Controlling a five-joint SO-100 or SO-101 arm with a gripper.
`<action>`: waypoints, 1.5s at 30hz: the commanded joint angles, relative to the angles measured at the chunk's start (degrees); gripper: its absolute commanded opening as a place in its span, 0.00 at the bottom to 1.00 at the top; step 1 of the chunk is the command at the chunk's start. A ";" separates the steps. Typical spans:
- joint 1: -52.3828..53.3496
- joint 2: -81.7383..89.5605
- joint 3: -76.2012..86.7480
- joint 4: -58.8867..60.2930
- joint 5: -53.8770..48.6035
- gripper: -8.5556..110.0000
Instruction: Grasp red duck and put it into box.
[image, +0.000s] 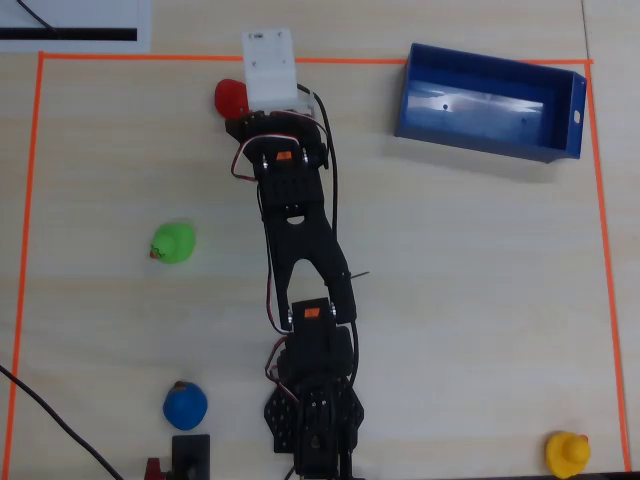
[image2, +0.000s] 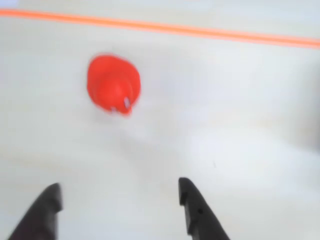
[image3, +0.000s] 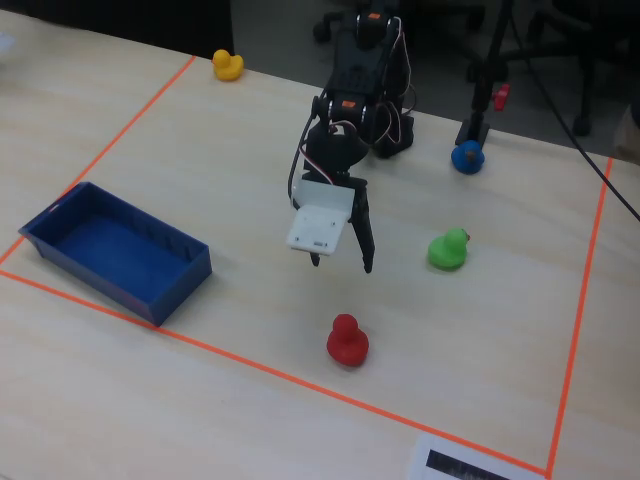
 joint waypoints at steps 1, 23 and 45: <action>-1.23 -7.38 -11.25 -1.76 0.62 0.39; -0.62 -37.09 -41.66 4.57 2.55 0.38; -0.18 -38.76 -46.14 9.05 0.53 0.07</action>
